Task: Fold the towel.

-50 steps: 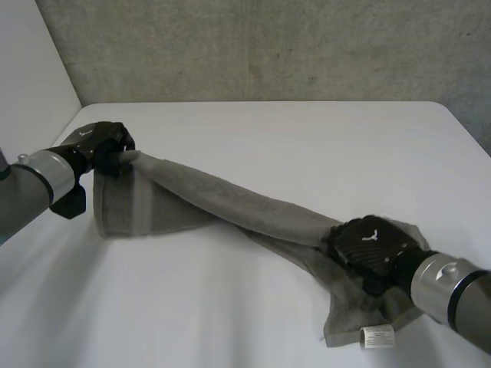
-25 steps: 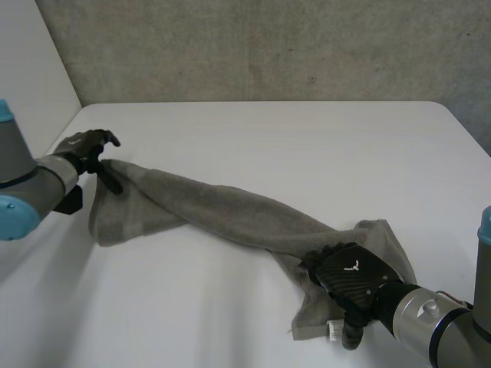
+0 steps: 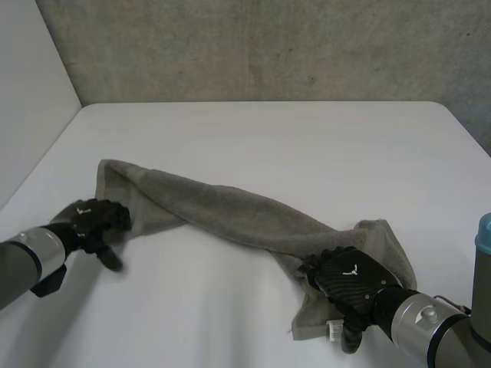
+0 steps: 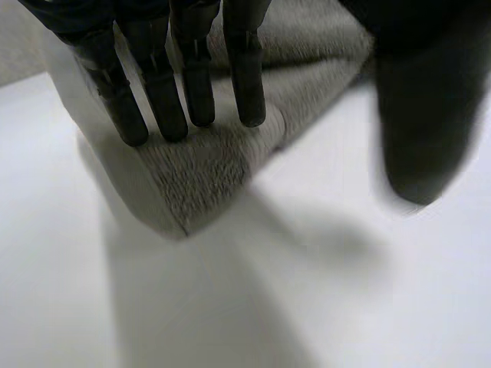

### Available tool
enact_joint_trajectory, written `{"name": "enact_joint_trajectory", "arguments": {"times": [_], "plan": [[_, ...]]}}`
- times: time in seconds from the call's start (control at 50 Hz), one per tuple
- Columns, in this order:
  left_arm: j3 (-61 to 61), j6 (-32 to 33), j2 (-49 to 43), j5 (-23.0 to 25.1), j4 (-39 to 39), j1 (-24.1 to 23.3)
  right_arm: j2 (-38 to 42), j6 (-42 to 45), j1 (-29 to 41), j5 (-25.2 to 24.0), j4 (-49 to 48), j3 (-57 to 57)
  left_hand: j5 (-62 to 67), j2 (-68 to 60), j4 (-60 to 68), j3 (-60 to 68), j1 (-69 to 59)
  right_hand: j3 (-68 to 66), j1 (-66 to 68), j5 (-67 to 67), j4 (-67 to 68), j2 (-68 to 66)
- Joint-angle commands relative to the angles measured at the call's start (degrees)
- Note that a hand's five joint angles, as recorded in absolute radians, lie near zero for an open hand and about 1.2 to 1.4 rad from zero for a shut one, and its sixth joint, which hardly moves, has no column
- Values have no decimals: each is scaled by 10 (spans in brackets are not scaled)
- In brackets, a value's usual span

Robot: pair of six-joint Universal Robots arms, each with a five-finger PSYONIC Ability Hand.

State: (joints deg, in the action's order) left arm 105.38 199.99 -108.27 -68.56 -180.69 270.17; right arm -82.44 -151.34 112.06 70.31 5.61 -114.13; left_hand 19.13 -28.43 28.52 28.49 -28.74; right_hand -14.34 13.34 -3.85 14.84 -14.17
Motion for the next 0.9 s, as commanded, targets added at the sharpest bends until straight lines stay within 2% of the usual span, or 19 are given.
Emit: {"name": "enact_joint_trajectory", "arguments": {"times": [0.02,0.16,0.62,0.72,0.76,0.9], "plan": [[-11,10,-47,-4,-57,0,1,1,0,0,0,-3,-1,-6,5,6,-3,43,-33,39,-48,42],[-47,9,-73,-10,-101,-3,1,2,-1,0,-3,-7,-6,-1,0,1,2,43,-33,39,-48,42],[-120,12,-149,-44,-101,-10,10,3,-1,0,-3,-7,6,-13,12,12,-10,43,-33,39,-48,42],[-119,12,-147,-44,-101,-10,10,3,-1,0,-3,-7,120,-127,126,127,-124,43,-33,39,-48,42],[-119,11,-143,-44,-100,-10,10,3,-1,0,-3,-7,248,-255,254,254,-252,43,-33,39,-48,42],[-120,11,-142,-43,-101,-11,11,3,-2,0,-3,-7,284,-291,290,290,-287,43,-33,39,-48,42]]}}
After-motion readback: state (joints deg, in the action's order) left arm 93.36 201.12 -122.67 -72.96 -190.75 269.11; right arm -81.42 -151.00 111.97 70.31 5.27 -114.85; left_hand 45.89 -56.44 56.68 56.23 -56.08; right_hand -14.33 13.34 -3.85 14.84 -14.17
